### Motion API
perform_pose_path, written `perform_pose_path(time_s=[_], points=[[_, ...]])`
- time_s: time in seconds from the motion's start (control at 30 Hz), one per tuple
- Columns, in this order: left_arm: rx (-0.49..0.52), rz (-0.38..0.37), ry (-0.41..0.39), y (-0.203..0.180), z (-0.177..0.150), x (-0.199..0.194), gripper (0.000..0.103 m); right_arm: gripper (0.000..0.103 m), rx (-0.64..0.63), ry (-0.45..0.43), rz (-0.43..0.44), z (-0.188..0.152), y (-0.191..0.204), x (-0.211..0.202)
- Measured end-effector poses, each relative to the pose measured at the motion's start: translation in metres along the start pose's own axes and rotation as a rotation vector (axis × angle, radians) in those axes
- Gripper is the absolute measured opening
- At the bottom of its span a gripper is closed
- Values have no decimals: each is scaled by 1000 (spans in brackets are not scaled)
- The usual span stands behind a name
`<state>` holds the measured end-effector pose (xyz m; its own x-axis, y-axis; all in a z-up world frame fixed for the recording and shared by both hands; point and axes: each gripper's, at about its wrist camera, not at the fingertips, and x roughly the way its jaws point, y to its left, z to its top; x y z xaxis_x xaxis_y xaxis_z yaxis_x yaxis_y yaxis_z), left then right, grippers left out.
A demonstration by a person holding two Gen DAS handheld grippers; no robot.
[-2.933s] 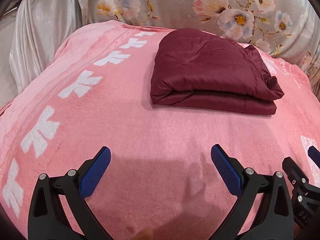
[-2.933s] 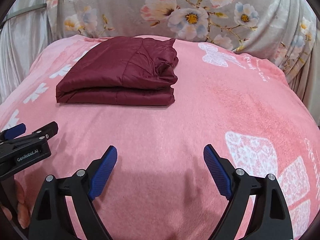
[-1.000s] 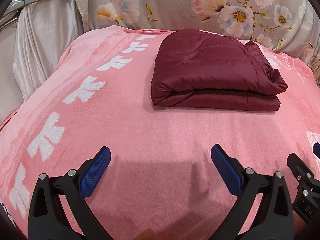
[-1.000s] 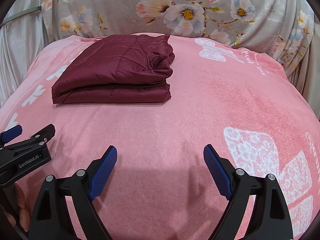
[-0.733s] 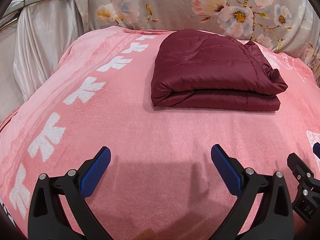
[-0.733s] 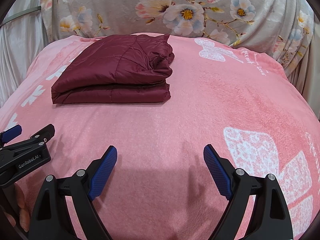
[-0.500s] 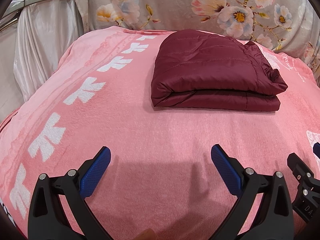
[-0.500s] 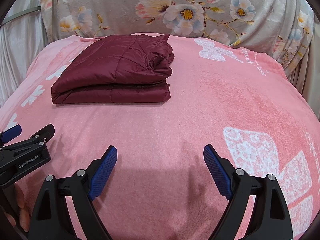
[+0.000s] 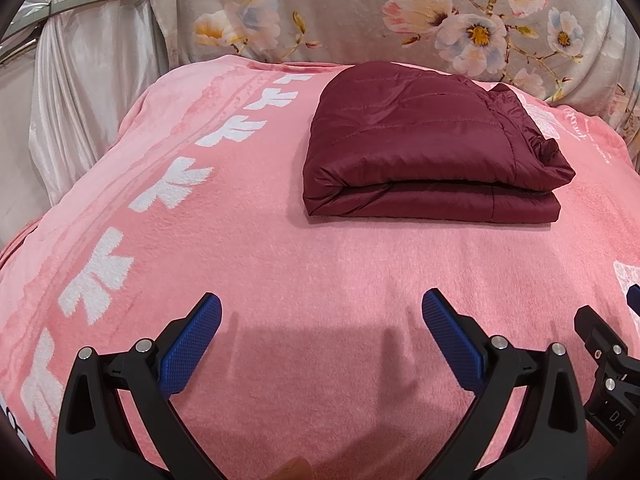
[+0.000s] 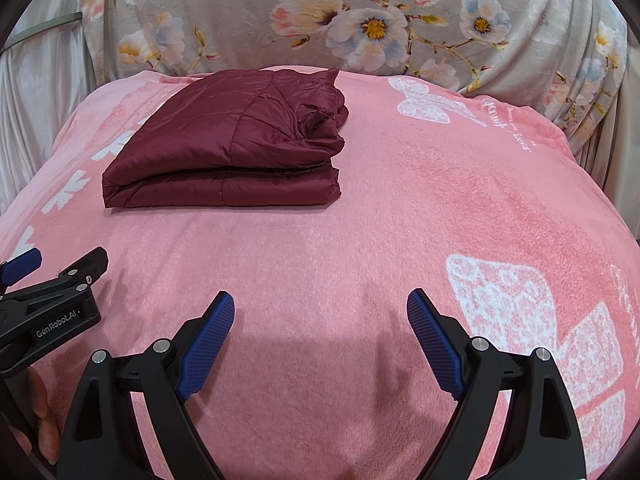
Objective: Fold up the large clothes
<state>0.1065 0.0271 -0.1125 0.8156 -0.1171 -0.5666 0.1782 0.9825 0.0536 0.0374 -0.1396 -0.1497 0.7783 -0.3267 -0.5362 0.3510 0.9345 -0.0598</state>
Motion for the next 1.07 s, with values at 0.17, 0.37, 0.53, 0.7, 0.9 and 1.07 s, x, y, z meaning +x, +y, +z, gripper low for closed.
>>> perform_pose_path(time_s=[0.17, 0.37, 0.53, 0.7, 0.9, 1.07], points=[[3, 1, -6, 2, 3, -1, 98, 86, -1, 0, 1, 0, 0, 0], [-2, 0, -11, 0, 1, -2, 98, 86, -1, 0, 0, 0, 0, 0], [-18, -25, -12, 2, 2, -1, 98, 86, -2, 0, -1, 0, 0, 0], [-29, -33, -13, 3, 0, 0, 98, 86, -1, -1, -1, 0, 1, 0], [-19, -21, -12, 1, 0, 0, 98, 86, -2, -1, -1, 0, 0, 0], [6, 6, -23, -6, -2, -2, 98, 86, -4, -1, -1, 0, 0, 0]])
